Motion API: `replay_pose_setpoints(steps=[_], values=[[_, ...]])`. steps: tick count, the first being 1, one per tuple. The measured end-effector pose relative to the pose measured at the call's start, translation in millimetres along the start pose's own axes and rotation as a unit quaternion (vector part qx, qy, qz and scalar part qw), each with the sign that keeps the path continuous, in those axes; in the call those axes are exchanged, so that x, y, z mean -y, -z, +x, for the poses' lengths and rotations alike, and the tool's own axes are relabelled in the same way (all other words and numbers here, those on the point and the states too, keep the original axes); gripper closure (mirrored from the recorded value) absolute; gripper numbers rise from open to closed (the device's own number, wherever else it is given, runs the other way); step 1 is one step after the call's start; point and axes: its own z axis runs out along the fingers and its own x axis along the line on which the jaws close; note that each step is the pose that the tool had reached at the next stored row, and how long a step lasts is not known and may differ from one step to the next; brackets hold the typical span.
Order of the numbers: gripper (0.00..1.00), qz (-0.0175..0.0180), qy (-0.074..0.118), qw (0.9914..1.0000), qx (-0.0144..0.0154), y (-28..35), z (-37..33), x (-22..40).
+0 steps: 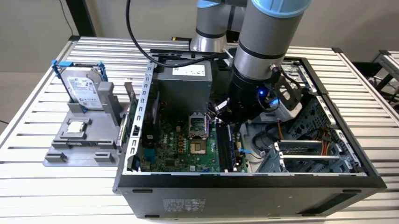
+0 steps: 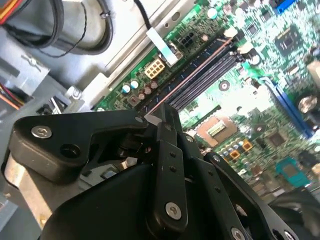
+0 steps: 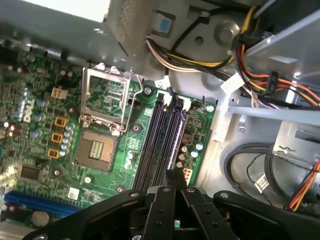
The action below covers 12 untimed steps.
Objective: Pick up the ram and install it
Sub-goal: 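Press down the ram until it locks into place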
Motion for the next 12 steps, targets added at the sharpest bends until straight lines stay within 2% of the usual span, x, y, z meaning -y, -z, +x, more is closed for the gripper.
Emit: replay_pose_setpoints(steps=[3, 6, 9, 12], values=[[1.0, -0.0004, 0.027, 0.99963, 0.0003, -0.1, 0.0, 0.0], [1.0, -0.0007, 0.052, 0.99864, 0.0004, 0.0, 0.0, 0.0], [1.0, -0.001, 0.077, 0.99701, 0.0006, 0.0, 0.0, 0.0], [1.0, -0.0014, 0.103, 0.99469, 0.0008, 0.0, 0.0, 0.0]])
